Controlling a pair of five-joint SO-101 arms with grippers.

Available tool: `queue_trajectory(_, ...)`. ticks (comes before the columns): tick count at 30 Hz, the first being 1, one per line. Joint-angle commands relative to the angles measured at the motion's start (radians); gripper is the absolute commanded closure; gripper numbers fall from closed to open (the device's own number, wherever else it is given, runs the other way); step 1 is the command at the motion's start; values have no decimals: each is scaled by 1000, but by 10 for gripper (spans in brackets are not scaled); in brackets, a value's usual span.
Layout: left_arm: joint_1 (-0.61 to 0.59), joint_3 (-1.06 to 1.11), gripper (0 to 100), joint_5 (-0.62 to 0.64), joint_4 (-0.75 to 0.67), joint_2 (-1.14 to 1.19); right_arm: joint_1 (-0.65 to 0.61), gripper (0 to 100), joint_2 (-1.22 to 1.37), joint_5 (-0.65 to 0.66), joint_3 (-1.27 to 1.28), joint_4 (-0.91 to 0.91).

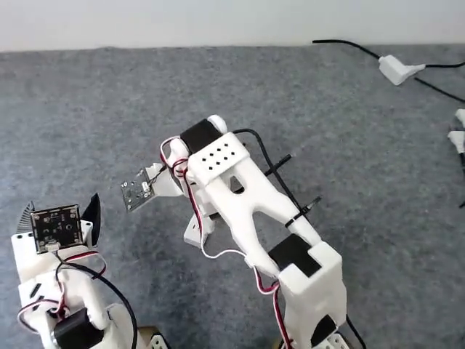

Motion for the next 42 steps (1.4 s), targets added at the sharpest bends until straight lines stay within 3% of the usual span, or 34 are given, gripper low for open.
queue_trajectory(1, 0, -8, 626, 9, -29, -17, -13, 991, -94, 14, -12, 45)
queue_trajectory(21, 0, 4, 626, 9, -29, -17, -53, 990, 8, 14, -11, 42)
queue_trajectory(42, 0, 7, 626, 9, -29, -17, 2, 991, 68, 48, -112, 38)
